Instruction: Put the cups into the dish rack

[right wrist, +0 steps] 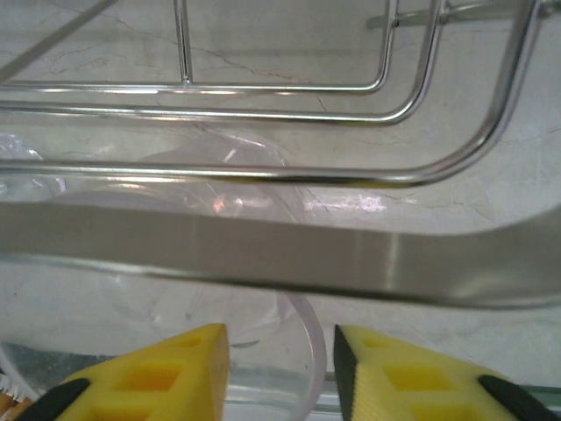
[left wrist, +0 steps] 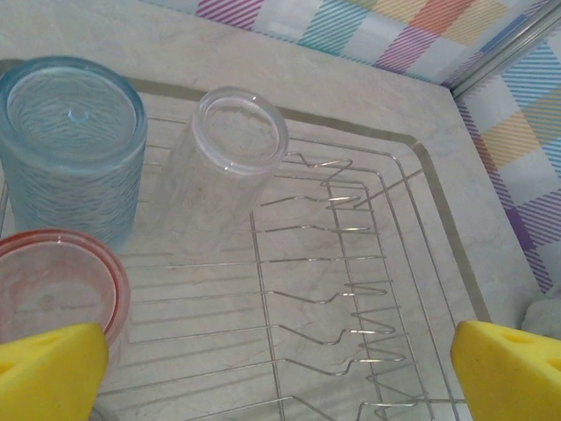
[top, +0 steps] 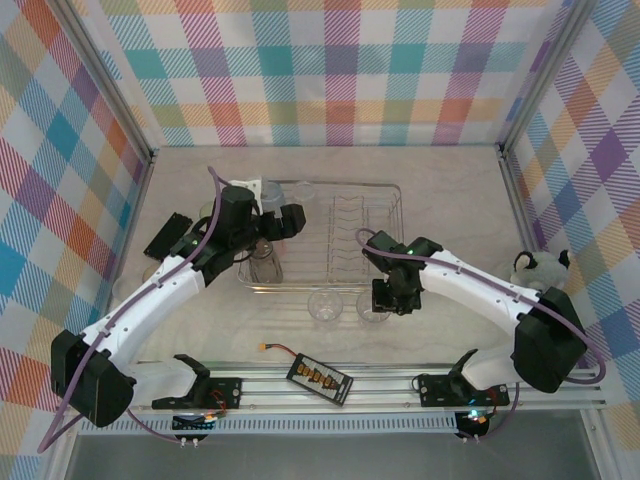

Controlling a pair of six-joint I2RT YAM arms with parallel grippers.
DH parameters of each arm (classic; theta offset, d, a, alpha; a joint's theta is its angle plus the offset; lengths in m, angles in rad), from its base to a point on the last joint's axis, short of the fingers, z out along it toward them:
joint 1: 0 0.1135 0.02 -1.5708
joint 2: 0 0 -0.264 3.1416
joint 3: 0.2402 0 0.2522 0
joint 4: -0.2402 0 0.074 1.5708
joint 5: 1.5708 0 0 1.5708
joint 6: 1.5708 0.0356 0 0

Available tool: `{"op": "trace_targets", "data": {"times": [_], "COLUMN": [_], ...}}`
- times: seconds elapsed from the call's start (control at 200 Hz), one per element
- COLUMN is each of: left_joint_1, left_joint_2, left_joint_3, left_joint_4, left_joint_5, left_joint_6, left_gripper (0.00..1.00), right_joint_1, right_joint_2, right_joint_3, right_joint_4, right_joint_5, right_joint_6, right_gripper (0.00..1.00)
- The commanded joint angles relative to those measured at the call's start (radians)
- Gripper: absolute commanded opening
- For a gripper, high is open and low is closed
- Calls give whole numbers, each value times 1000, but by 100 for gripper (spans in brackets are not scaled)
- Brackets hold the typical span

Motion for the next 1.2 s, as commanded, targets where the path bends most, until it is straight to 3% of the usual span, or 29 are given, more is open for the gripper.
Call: {"op": "trace_targets", "data": {"times": [0.0, 0.355, 0.595, 0.74, 0.83, 0.945, 1.09, 1.195], "left_joint_1": [-4, -3, 0, 9, 21, 27, 26, 24], "left_joint_2": [-20, -20, -21, -58, -87, -123, -155, -144], "left_joint_3": [-20, -27, -21, -32, -63, -92, -178, -191], "left_joint_4": [44, 40, 40, 61, 131, 246, 568, 716], "left_joint_5": [6, 7, 72, 130, 195, 318, 577, 696], "left_joint_6": [-30, -37, -37, -22, -36, -42, -76, -124], "left_gripper": [100, 100, 100, 100, 100, 100, 100, 100], "right_joint_1": [9, 20, 12, -23, -89, -243, -476, -558], "right_joint_2": [21, 6, -66, -145, -204, -277, -284, -250], "right_joint_3": [15, 1, 66, 133, 170, 211, 245, 259], "right_joint_4": [6, -31, -130, -181, -208, -186, -73, 100], "right_joint_5": [25, 32, -78, -218, -286, -446, -723, -954], "right_joint_6": [1, -7, -160, -328, -390, -431, -410, -320], "right_gripper": [33, 15, 3, 0, 0, 0, 0, 0]}}
